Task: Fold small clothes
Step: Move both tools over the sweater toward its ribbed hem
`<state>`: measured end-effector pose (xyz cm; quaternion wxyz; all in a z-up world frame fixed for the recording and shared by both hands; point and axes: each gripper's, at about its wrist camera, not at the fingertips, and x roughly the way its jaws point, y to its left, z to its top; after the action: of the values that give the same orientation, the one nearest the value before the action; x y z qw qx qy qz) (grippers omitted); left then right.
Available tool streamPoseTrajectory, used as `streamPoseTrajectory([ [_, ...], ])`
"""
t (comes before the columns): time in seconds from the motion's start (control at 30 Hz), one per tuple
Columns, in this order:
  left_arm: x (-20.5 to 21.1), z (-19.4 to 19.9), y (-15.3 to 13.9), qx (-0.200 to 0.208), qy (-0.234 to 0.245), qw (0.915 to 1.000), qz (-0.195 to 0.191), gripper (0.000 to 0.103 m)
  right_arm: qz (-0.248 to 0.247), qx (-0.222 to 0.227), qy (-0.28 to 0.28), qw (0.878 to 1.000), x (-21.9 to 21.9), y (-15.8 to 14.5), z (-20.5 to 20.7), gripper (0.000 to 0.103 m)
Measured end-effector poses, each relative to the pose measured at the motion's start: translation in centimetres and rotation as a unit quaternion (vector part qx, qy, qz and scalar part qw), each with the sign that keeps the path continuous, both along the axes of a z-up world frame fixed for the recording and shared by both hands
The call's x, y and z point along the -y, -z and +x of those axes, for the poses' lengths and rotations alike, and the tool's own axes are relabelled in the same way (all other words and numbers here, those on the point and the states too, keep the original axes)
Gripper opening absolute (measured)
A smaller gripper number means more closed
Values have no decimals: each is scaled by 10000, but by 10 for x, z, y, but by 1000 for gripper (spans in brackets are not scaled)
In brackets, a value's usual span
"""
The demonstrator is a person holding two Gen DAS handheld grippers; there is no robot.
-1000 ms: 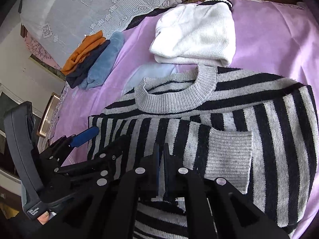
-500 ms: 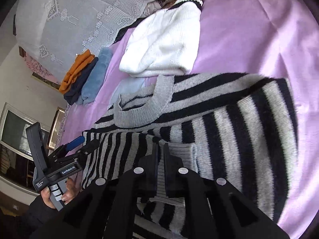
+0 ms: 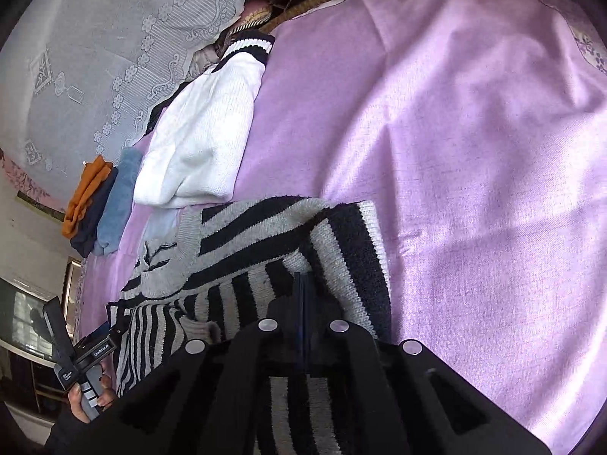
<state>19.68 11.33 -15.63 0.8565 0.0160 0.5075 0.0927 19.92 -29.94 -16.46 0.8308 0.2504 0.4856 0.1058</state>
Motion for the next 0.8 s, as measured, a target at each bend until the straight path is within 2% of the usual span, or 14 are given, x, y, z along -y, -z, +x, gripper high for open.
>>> streamPoseTrajectory([
  [0.17, 15, -28, -31, 286, 374, 9989, 20, 93, -307, 333, -582, 9973, -29, -30, -27, 7],
  [0.23, 23, -41, -35, 295, 571, 9978, 134, 93, -423, 400, -765, 9954, -43, -36, -42, 12],
  [0.3, 29, -54, -34, 221, 706, 9972, 141, 93, -428, 382, -875, 9945, -51, -37, -57, 22],
  [0.43, 28, -73, -14, -73, 680, 9974, 211, 93, -575, 164, -1073, 9924, -64, -25, -80, 22],
  [0.5, 24, -78, -5, -112, 617, 9979, 166, 95, -620, -3, -1052, 9925, -65, -13, -90, 21],
  [0.57, 21, -80, -2, -113, 520, 9986, 72, 97, -637, 20, -1053, 9924, -64, -5, -94, 21],
  [0.7, 23, -82, -7, -87, 534, 9983, 212, 96, -665, -7, -944, 9933, -65, -11, -93, 21],
  [0.8, 31, -90, -24, 86, 642, 9979, 93, 96, -713, 241, -1063, 9915, -76, -27, -95, 24],
])
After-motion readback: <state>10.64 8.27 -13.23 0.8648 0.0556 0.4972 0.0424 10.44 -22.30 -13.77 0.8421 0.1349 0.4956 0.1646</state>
